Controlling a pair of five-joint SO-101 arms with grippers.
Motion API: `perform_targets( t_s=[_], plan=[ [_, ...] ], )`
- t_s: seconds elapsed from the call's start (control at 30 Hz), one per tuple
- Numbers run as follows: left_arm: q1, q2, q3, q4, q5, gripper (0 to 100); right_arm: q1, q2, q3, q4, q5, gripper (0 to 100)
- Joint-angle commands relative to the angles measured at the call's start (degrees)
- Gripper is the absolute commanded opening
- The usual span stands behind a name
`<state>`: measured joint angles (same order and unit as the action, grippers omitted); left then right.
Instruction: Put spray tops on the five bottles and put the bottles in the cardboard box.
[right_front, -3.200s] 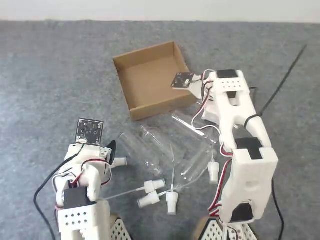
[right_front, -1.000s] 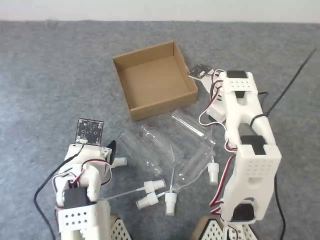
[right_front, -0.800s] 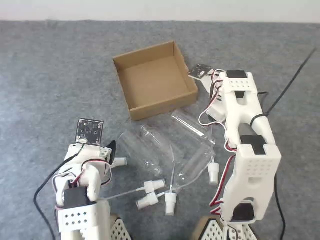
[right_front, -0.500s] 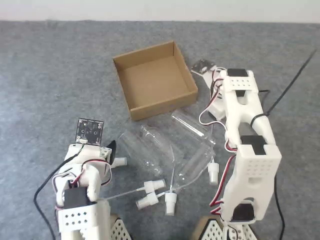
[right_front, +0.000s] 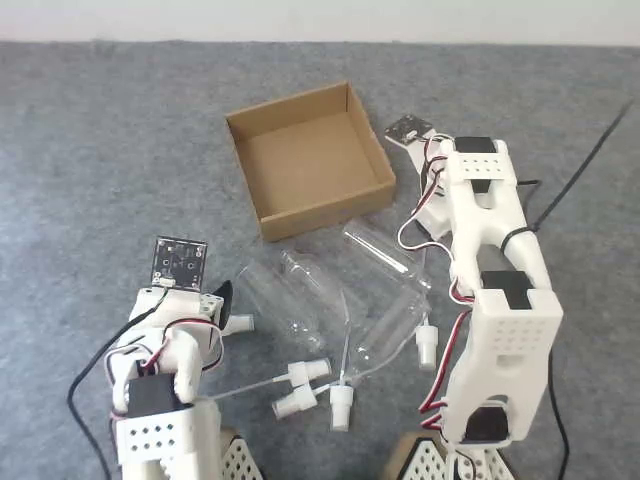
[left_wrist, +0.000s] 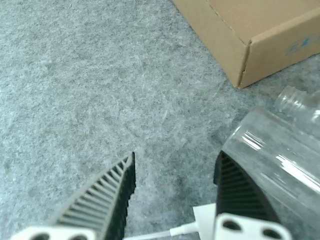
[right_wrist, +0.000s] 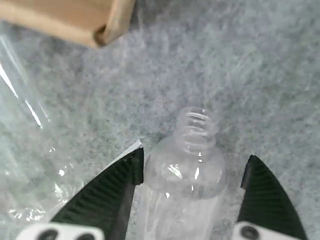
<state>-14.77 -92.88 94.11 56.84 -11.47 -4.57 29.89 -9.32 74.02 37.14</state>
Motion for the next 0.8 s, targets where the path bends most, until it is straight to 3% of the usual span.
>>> perform_targets(
  t_s=[0.0, 0.4, 0.77],
  plan=[
    [-0.4, -0.6, -1.5, 0.0, -0.4, 24, -0.4, -1.2, -3.2, -0.5, -0.5, 27.1],
    [-0.4, -0.6, -1.5, -0.2, -0.4, 24, -0.4, -3.6, -6.1, 6.3, -0.2, 5.1],
    [-0.4, -0.6, -1.5, -0.2, -0.4, 24, -0.8, -12.4, -8.2, 15.5, -0.7, 3.5]
  ],
)
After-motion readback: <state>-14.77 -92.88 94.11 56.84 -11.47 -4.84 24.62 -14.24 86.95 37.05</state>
